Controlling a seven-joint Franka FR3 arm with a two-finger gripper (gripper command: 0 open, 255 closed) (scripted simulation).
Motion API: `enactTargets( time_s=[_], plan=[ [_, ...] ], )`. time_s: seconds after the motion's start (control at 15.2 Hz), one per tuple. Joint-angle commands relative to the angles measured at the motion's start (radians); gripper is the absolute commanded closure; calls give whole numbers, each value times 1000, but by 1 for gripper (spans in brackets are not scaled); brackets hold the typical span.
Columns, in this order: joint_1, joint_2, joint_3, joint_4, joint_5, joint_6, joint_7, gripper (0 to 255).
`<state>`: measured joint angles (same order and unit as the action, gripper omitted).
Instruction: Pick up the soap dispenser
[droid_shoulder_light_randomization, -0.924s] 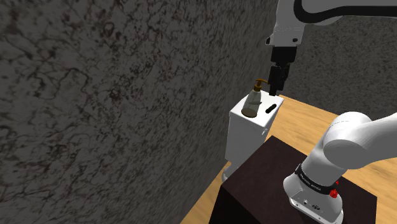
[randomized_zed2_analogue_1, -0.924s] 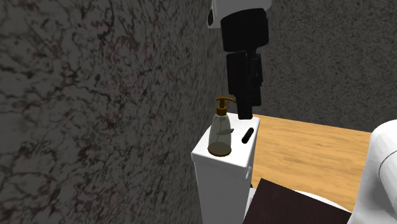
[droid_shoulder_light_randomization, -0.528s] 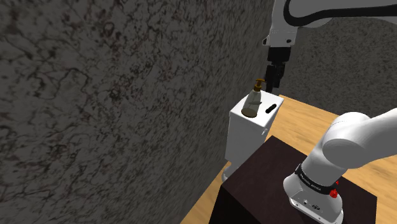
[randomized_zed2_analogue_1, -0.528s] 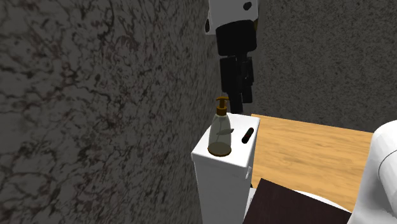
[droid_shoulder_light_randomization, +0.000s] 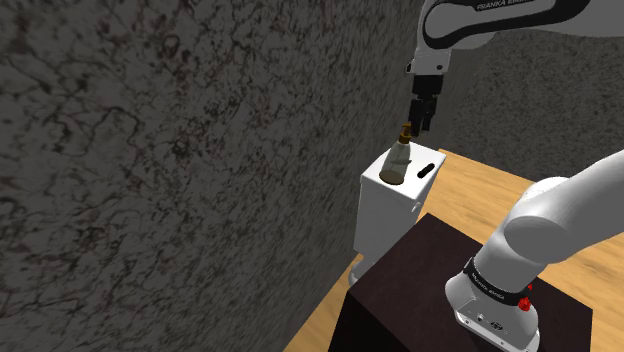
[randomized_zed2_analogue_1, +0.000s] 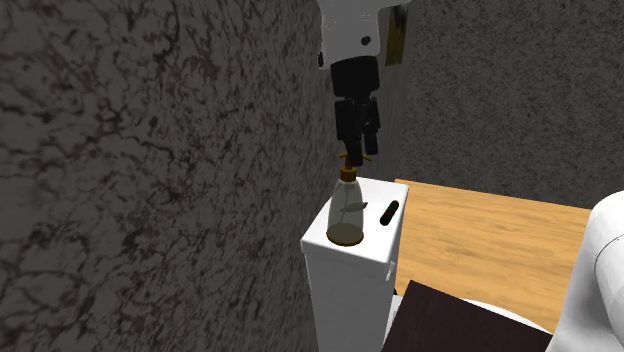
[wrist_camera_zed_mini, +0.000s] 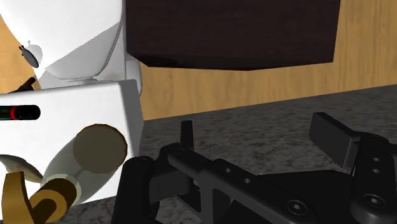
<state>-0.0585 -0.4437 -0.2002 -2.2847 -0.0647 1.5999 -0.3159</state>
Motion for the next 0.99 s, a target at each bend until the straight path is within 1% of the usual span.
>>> enactTargets(
  time_s=[0.0, 0.2, 0.46, 0.92],
  plan=[
    [-11, 64, -31, 46, -13, 19, -42, 0],
    [-23, 165, -72, 118, -20, 47, -100, 0],
    [-43, 306, -121, 232, -11, 73, -178, 0],
    [-96, 574, -182, 482, 44, 80, -317, 0]
  ],
)
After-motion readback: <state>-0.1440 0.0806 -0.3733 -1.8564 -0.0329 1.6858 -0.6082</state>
